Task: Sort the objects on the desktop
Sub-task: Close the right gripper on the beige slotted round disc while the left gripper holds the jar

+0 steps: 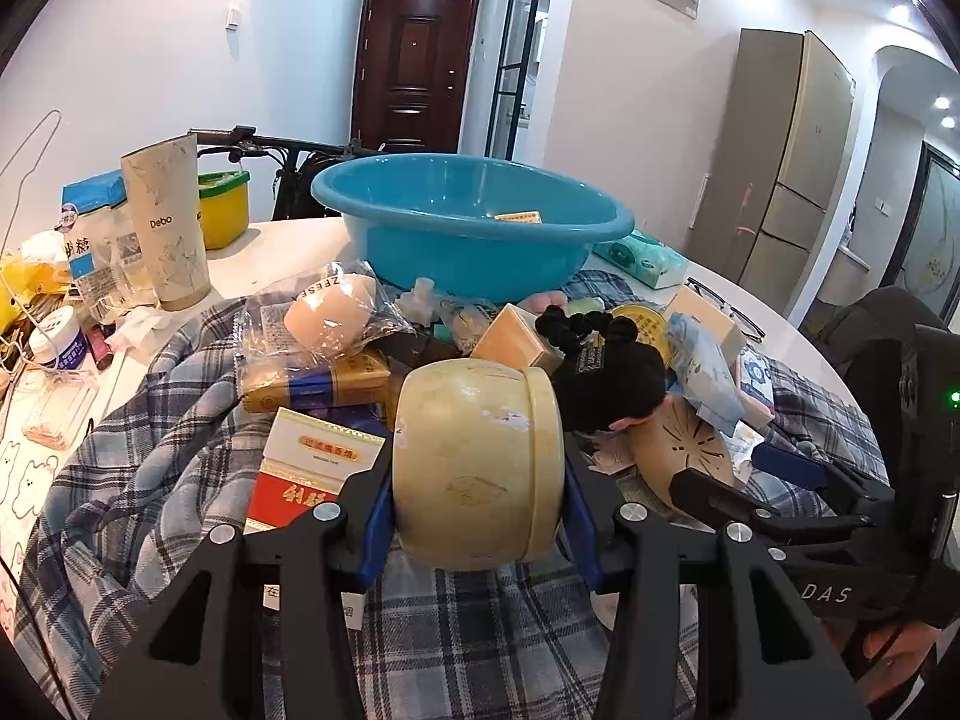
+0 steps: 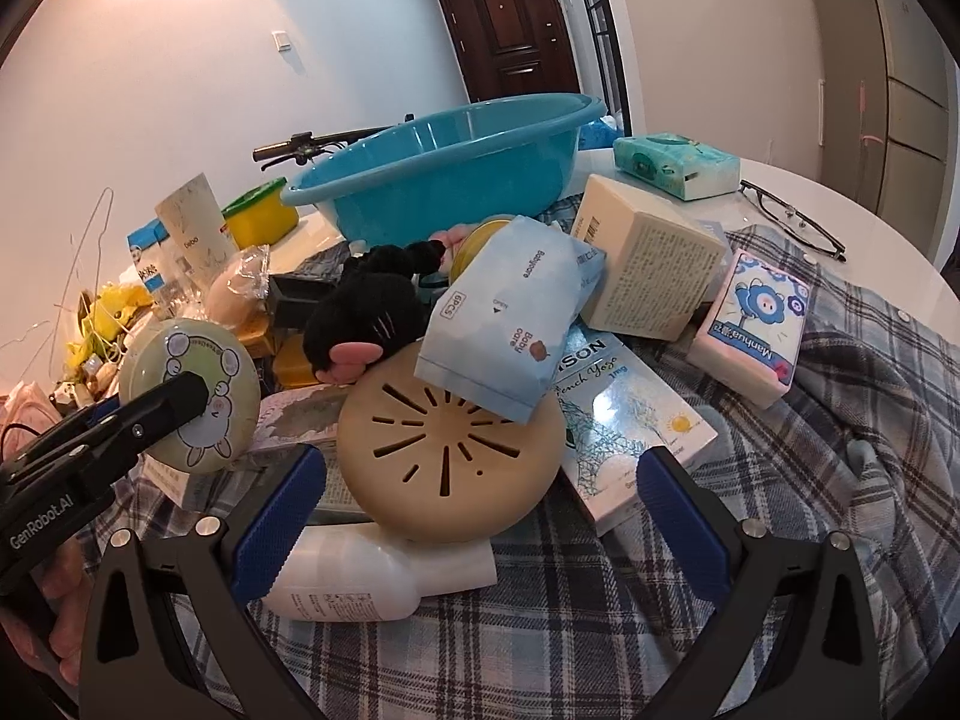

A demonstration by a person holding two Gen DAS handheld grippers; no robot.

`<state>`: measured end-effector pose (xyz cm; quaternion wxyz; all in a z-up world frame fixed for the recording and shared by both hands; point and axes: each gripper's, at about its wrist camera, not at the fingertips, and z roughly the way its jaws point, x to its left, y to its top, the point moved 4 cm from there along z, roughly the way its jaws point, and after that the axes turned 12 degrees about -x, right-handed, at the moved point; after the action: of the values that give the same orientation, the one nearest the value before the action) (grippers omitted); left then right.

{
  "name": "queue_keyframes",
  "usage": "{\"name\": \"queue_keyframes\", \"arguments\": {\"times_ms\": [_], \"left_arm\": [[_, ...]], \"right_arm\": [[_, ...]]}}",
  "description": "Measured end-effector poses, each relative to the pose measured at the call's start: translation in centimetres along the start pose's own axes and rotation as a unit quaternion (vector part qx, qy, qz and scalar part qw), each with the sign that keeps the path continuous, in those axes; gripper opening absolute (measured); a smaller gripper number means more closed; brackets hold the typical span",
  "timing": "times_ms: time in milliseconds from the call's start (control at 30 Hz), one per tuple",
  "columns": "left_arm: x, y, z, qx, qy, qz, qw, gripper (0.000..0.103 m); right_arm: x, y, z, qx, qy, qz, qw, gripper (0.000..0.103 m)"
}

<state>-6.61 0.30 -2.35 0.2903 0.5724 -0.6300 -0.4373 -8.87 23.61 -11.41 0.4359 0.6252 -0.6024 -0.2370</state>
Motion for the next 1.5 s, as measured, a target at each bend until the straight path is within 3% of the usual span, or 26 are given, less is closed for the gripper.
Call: {"name": "queue_keyframes", "arguments": {"times_ms": [200,333,500,733,1000,1067,1300,1500], "left_arm": [[-0.2,-0.2,0.1,0.001,-0.001,0.0,1.0,0.05],[-0.2,-0.2,0.1,0.001,-0.001,0.002,1.0,0.05],[-0.2,-0.3,0.1,0.002,-0.001,-0.003,1.0,0.05],[-0.4,-0.2,-0.1,-0.001,-0.003,-0.002,1.0,0.05],[-0.4,-0.2,-0.2,-0.001,-0.003,-0.003,1.0,0.05],[-0.4,-0.2,-0.2,-0.001,-0.003,-0.002,1.0,0.05],[-0.4,-0.2,-0.2,-0.001,-0.003,-0.002,1.0,0.05],[-0.3,-0.1,-0.4,-0.002,-0.002,-0.002,1.0,0.05]], "right_arm": [[0.8,0.0,0.2,0.003,0.03,-0.003,1.0,0.091],[1.0,-0.2,0.4,0.005,0.031,-0.008,0.999,0.079],[0.9,-0.2,0.2,0.002,0.04,-0.003,0.999,0.074],[0.9,0.1,-0.4,-0.007,0.059,0.012,0.998,0.057],[0.9,0.7,-1.2,-0.018,0.066,0.015,0.998,0.044],[1.0,0.8,-1.5,-0.022,0.07,0.015,0.997,0.034],[0.6,0.5,-1.3,-0.013,0.078,0.033,0.996,0.032],[0.8,0.9,-2.1,-0.034,0.069,0.02,0.997,0.014]]}}
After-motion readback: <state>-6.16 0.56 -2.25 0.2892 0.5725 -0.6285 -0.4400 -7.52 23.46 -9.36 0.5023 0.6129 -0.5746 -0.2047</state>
